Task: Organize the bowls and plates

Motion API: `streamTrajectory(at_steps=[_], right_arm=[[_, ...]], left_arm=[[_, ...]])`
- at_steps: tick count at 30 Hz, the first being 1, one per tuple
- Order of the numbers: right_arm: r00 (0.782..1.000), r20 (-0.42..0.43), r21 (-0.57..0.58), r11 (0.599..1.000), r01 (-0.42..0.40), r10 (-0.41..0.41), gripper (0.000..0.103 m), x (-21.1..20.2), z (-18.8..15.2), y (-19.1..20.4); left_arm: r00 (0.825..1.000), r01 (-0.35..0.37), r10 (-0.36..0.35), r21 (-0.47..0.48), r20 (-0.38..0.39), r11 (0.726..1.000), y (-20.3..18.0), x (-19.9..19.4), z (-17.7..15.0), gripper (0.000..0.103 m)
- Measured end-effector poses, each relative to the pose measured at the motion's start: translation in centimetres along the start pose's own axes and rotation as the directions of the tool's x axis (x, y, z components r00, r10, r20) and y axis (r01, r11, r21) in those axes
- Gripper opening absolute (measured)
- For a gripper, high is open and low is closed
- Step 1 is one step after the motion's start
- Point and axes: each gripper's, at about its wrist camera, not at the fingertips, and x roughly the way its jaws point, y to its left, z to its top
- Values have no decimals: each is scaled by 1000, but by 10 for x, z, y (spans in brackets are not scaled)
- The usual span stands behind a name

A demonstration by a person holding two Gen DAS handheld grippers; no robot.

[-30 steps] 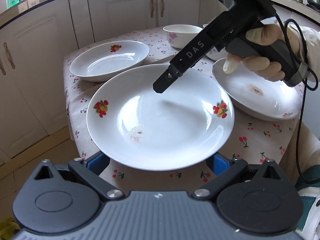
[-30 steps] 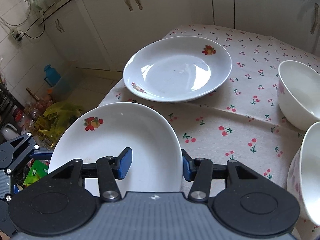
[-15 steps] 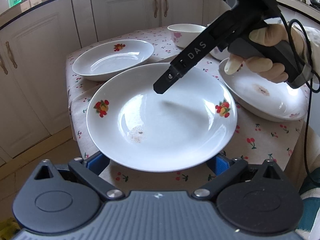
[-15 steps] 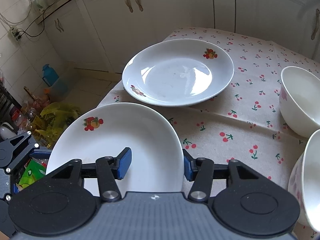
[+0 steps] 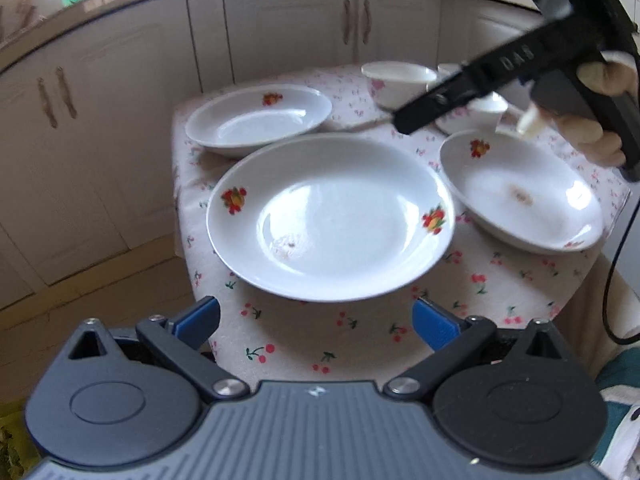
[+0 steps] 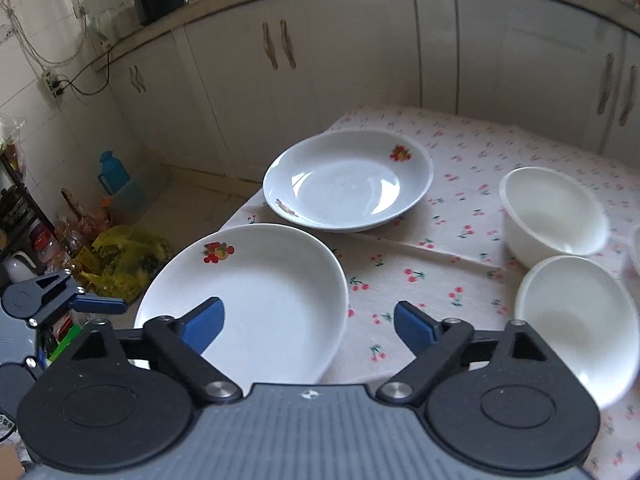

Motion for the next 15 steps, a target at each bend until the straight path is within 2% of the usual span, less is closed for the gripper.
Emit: streamTrajectory(at_steps=[3,8,13,15], right_arm=[[999,32,20,1000,12,-13,98,-23,-10,-5],[995,67,39,997,74,-76,100,-55,-34,-17],[988,64,81,988,132,-138,100,-79,-62,-34],[987,57,109,983,145,-152,101,-86,-73,-44]], left_arm=[[998,-11,12,-26,59,1000,-12,-18,1,102],[992,25,-23,-13,126,1000,-43,-24,5,102],[985,126,-124,-13,118,992,-76,-11,5,102],[982,147,-148,15,114,989,-90,-7,2,102]])
